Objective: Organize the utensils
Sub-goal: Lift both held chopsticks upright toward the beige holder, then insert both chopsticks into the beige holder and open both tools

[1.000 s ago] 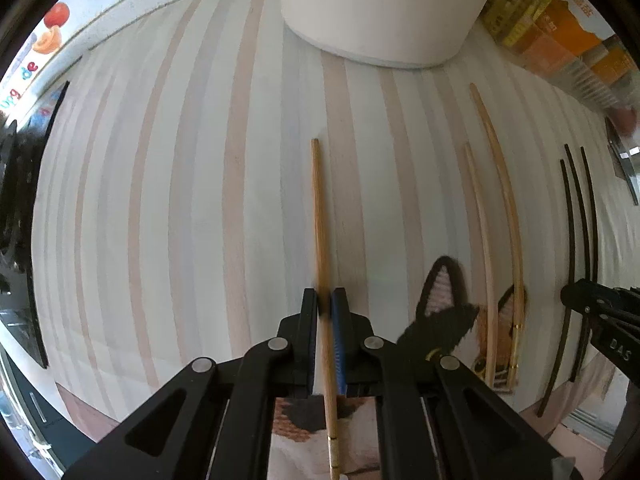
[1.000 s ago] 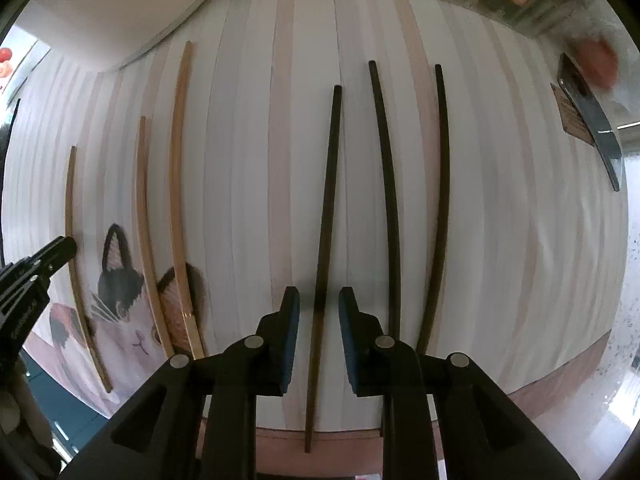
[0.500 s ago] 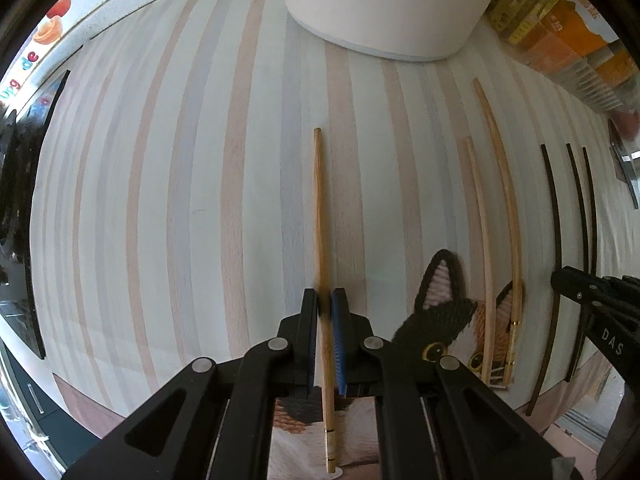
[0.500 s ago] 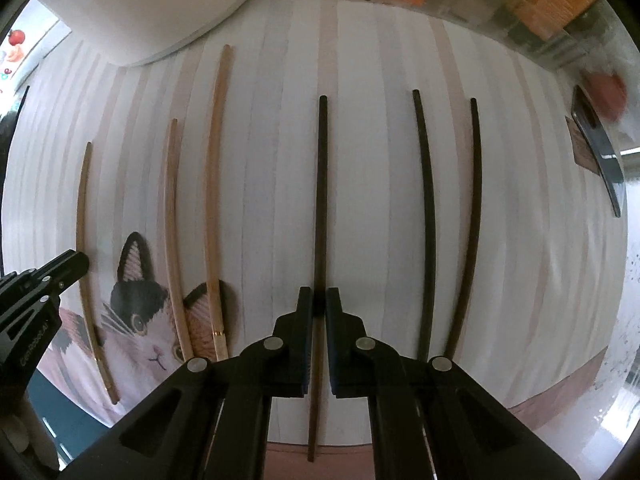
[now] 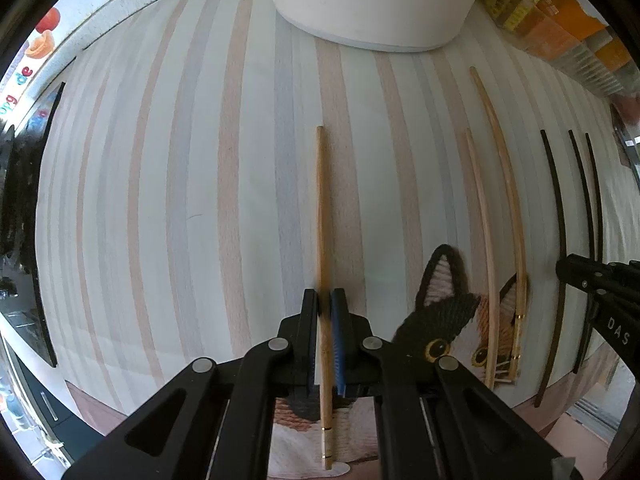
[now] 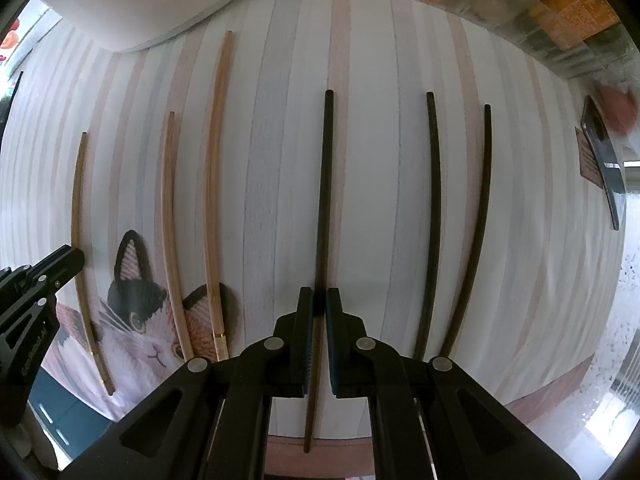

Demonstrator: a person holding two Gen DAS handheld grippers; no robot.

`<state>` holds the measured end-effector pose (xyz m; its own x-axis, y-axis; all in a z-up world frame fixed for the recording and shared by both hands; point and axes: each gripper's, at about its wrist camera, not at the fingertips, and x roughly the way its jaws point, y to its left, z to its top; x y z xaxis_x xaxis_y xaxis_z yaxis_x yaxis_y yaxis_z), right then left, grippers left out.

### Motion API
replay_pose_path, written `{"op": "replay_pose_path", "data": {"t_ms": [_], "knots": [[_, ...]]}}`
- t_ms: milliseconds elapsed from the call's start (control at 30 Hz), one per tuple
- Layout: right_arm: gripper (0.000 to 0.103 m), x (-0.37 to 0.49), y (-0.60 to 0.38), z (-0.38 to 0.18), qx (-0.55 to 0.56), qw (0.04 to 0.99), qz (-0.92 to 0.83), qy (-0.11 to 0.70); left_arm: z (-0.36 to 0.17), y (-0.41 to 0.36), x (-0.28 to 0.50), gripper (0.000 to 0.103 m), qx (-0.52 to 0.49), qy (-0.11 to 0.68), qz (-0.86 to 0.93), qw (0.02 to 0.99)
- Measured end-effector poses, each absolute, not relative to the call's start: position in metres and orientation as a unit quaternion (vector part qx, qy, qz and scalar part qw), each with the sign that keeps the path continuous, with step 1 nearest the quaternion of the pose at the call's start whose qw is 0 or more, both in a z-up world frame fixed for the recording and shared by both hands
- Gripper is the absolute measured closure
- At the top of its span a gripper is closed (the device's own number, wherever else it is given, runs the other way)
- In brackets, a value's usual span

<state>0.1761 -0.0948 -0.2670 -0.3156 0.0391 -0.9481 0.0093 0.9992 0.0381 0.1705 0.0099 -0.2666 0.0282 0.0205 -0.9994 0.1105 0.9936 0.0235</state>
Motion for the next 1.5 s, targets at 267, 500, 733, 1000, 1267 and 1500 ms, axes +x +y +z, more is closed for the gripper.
{"op": "replay_pose_path", "data": {"t_ms": [267, 500, 733, 1000, 1267, 1500], "knots": [[0.097, 0.171, -0.104, -0.245, 0.037, 0.623, 0.017, 0.781, -0.235, -0.007, 0.146, 0.099, 0.054, 0.664, -0.049, 0.744], [0.097, 0.188, -0.118, -0.191, 0.063, 0.678, 0.025, 0.732, -0.181, -0.013, 0.132, 0.099, 0.032, 0.615, -0.07, 0.784], [0.097, 0.21, -0.137, -0.123, 0.078, 0.74, 0.033, 0.668, -0.096, -0.013, 0.138, 0.099, -0.002, 0.54, -0.093, 0.836], [0.097, 0.244, -0.142, -0.035, 0.123, 0.815, 0.048, 0.564, 0.033, -0.01, 0.188, 0.099, -0.055, 0.418, -0.127, 0.898], [0.097, 0.329, -0.144, 0.047, 0.165, 0.875, 0.05, 0.453, 0.085, 0.002, 0.275, 0.099, -0.081, 0.329, -0.095, 0.936], [0.097, 0.392, -0.12, 0.037, 0.167, 0.892, 0.04, 0.417, 0.064, 0.01, 0.325, 0.099, -0.087, 0.309, -0.066, 0.945]]}}
